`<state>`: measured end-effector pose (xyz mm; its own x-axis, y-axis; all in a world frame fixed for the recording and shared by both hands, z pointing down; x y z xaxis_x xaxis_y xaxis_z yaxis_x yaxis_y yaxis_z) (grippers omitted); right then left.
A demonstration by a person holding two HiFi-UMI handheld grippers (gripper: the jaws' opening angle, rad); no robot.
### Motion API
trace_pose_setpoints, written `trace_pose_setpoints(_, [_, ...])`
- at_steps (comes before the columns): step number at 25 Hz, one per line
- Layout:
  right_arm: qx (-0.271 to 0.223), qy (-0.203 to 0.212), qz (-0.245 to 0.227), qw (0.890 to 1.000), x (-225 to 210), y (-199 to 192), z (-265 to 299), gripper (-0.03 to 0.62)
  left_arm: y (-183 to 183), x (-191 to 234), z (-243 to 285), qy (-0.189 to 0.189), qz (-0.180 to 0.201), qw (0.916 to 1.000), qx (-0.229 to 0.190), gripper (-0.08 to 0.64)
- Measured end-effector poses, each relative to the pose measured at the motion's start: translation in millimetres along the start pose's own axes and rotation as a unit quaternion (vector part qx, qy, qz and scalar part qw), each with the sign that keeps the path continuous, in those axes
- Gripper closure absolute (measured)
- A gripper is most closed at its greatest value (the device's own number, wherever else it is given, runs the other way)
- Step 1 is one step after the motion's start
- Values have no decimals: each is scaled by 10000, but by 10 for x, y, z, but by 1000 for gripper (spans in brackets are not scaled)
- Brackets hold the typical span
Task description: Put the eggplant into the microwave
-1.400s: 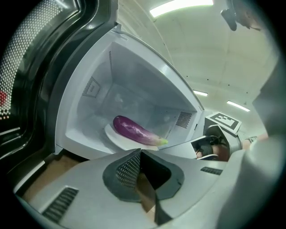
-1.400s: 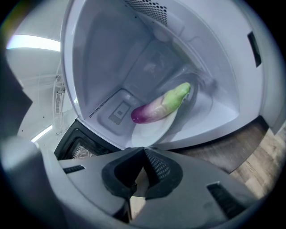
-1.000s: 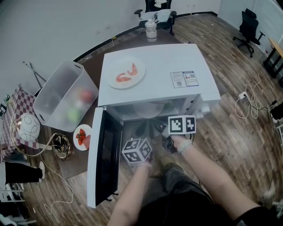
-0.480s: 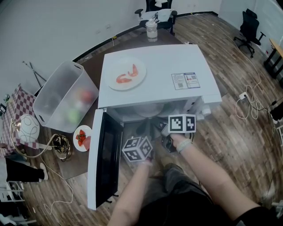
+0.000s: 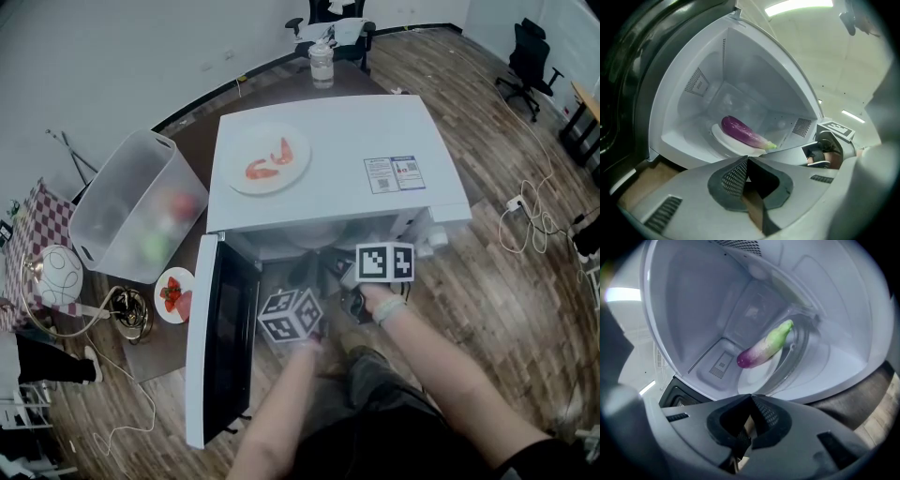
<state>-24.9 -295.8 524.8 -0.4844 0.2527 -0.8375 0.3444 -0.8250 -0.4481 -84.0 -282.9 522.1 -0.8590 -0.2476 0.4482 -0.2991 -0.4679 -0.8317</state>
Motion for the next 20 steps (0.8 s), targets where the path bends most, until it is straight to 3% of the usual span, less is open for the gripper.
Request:
trace_pose_setpoints(11, [-196, 130, -25, 9997, 23, -40, -114, 589, -30, -53, -92, -74, 32, 10000, -1, 561])
trace_pose_setpoints(20, [-416, 439, -60, 9982, 77, -319, -283, 591, -206, -162, -322, -244, 60, 9997, -28, 561])
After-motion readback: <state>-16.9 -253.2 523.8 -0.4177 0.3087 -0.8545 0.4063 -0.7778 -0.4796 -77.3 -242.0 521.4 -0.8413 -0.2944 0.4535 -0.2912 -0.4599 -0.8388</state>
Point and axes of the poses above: the fingertips, and each gripper's own axes: z forward along the fingers, x to its left, y out of its top, the point moved 3 cm from there along -z, backward along the fingers, and after that the axes turned 5 degrees about y, right-handed, at the moved point
